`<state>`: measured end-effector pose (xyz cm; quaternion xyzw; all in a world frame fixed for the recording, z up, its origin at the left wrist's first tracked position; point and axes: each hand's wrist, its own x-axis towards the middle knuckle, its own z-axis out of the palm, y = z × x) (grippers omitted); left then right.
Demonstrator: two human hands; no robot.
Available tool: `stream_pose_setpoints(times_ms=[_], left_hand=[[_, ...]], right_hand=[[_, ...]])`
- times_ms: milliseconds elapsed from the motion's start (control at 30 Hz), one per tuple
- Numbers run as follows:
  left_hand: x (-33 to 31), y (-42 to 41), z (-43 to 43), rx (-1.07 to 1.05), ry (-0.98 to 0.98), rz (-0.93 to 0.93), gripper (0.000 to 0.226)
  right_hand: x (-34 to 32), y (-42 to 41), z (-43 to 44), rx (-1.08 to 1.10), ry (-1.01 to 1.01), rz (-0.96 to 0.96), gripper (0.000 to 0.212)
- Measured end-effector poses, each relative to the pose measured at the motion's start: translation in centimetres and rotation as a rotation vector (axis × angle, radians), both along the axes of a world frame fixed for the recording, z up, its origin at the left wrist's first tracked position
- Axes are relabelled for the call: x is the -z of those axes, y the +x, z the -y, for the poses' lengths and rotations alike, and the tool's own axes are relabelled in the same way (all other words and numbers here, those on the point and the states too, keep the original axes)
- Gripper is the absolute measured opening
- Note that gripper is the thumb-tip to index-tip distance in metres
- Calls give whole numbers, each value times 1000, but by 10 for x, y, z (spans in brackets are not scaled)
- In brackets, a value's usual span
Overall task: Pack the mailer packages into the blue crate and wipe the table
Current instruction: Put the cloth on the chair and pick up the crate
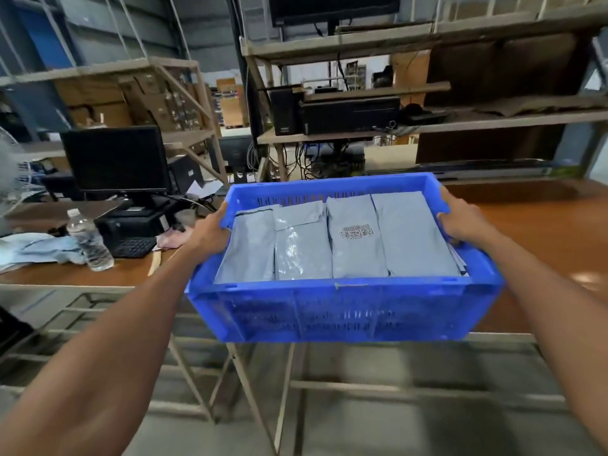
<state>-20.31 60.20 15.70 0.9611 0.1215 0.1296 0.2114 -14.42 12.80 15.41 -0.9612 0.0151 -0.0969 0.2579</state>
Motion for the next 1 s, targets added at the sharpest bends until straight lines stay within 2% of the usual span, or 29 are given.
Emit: stream_pose_setpoints(times_ms=[200,467,1000], left_hand=[[22,85,-9,-11,-65,-49,71],[48,139,-11,6,-136,-114,70],[70,183,-30,61,-249,-215,73]], right_hand=[[20,74,-1,18,45,-87,66],[57,134,0,52,128,-207,70],[66,148,-12,47,144,-320,71]])
